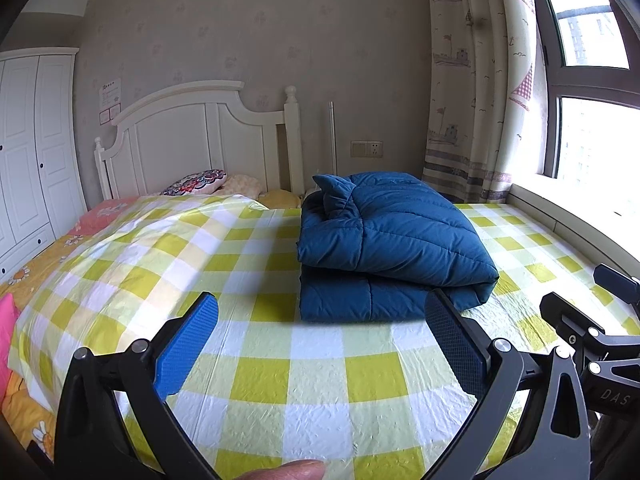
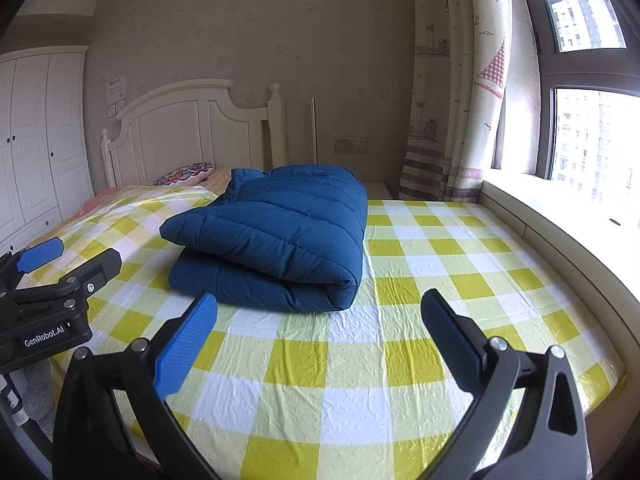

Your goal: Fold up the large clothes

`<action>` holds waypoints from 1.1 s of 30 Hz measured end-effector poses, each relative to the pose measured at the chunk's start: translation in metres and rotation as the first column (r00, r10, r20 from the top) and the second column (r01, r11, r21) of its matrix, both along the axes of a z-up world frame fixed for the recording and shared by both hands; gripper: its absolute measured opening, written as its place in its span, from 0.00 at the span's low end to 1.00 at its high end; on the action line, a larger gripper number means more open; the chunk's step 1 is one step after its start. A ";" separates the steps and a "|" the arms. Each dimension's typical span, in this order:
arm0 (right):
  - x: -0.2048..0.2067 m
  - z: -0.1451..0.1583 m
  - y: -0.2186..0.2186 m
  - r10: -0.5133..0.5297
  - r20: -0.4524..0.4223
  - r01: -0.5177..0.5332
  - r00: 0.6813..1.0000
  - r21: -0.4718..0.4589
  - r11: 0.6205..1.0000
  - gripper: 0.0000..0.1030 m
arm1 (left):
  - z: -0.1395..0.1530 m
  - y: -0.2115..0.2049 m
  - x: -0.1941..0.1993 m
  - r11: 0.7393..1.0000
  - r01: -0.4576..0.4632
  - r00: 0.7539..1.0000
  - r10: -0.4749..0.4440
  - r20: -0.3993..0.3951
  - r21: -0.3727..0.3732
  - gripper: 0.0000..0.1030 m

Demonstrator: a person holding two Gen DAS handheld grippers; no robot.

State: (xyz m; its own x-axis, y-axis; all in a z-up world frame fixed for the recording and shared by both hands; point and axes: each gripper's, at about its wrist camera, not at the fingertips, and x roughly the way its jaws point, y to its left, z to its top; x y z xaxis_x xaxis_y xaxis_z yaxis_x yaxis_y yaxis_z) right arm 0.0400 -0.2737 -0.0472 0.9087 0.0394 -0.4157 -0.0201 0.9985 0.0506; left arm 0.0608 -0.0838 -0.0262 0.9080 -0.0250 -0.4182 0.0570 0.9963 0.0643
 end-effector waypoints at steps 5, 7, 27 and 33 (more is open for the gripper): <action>0.000 -0.001 0.001 -0.002 0.002 0.002 1.000 -0.001 1.000 0.98 | -0.002 0.000 0.000 1.000 -0.001 1.000 0.001 -0.003 0.001 0.96; 0.000 -0.001 0.001 -0.002 0.004 0.002 1.000 -0.004 1.000 0.98 | -0.002 0.000 0.000 1.000 -0.002 1.000 0.002 -0.003 0.002 0.96; -0.001 0.001 0.004 -0.007 0.015 0.007 1.000 -0.017 1.000 0.98 | -0.004 0.001 -0.001 1.000 -0.004 1.000 0.004 -0.002 0.003 0.96; -0.002 0.001 0.004 -0.007 0.016 0.007 1.000 -0.019 1.000 0.98 | -0.004 0.003 -0.002 1.000 -0.005 1.000 0.005 -0.002 0.002 0.96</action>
